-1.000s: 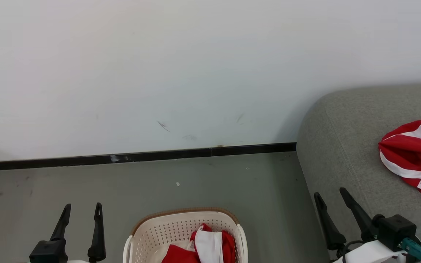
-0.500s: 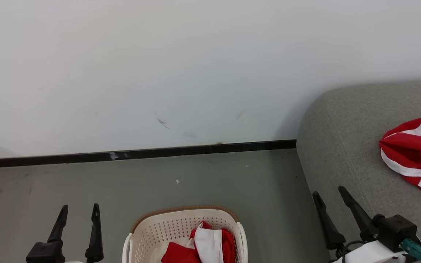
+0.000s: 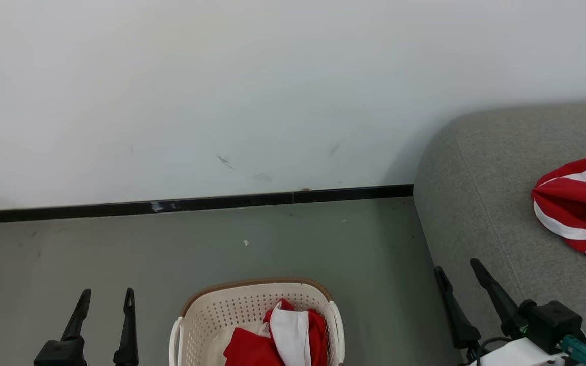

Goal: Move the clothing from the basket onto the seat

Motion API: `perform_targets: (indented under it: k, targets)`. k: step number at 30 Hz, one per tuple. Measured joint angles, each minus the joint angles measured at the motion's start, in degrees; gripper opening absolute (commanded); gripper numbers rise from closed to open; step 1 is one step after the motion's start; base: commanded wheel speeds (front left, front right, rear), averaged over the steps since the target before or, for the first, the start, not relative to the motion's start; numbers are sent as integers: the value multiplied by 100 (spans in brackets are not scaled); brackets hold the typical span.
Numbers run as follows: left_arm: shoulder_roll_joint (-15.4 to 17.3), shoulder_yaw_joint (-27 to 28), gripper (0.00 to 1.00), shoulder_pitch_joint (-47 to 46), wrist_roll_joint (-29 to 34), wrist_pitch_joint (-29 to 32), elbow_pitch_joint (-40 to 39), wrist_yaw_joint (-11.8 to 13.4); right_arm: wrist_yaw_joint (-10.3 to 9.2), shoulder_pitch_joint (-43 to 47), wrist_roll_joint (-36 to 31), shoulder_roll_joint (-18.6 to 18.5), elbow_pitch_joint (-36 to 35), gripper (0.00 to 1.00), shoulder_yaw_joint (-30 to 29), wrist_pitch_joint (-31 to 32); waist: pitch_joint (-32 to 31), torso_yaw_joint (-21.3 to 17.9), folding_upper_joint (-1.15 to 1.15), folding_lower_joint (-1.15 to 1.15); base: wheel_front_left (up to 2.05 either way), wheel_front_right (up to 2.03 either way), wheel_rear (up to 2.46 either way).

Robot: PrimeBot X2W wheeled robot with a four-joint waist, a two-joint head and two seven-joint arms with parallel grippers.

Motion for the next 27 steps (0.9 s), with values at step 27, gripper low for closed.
perform_targets:
  k: [27]
  targets:
    - [-54, -1104, 100, -1140, 530, 401, 1145, -669, 0, 92, -168, 4, -634, 100, -349, 0, 967, -90, 0, 0, 0, 0, 0]
